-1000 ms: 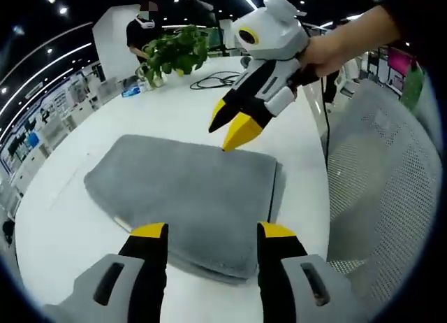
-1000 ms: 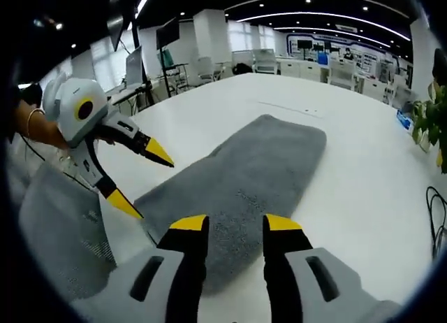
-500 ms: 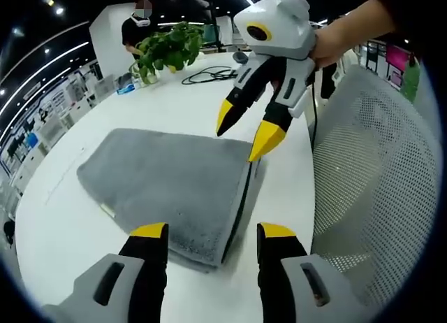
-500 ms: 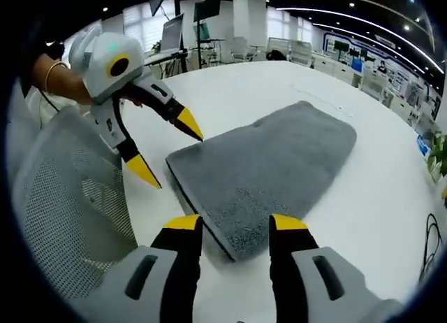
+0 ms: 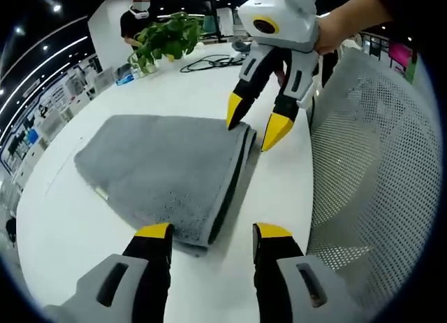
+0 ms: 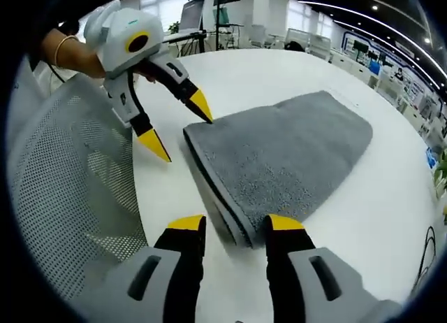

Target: Fold the towel on the table until its edges align and the towel forms a compact rectangular stack.

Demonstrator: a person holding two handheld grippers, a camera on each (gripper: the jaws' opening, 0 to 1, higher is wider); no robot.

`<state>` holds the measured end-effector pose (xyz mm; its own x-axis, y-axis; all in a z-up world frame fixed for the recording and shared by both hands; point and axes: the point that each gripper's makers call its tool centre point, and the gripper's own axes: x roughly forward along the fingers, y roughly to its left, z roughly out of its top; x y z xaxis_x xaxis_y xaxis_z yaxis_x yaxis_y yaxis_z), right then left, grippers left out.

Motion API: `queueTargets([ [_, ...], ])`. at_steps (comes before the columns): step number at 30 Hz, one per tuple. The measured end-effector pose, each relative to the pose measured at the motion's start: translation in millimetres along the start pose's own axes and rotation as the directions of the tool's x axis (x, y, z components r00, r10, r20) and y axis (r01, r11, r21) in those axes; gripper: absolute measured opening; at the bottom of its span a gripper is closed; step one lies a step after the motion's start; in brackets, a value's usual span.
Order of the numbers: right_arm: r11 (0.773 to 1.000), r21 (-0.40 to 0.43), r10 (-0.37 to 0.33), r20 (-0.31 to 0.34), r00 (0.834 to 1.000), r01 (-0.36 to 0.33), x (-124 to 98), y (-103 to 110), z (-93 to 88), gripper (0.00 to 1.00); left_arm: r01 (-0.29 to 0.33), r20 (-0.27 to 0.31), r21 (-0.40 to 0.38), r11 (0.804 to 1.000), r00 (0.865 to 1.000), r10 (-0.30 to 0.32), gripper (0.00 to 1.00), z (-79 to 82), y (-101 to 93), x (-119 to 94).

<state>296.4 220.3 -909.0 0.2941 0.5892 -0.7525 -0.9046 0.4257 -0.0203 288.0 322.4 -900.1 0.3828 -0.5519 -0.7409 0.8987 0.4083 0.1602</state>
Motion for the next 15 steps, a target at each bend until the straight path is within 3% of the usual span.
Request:
queueTargets([
  [9,0.999,-0.044,0.001,-0.028,1.0,-0.003,7,-2,-8.0,0.3,0.018,-0.039,0.051,0.999,0.999,-0.016,0.39,-5.3,6.1,9],
  [15,0.996,-0.092,0.002,-0.049,0.999,-0.006,10,-2,-9.6,0.27,0.023,-0.03,0.043,0.999,0.999,-0.021,0.3,-4.7,13.5,12],
])
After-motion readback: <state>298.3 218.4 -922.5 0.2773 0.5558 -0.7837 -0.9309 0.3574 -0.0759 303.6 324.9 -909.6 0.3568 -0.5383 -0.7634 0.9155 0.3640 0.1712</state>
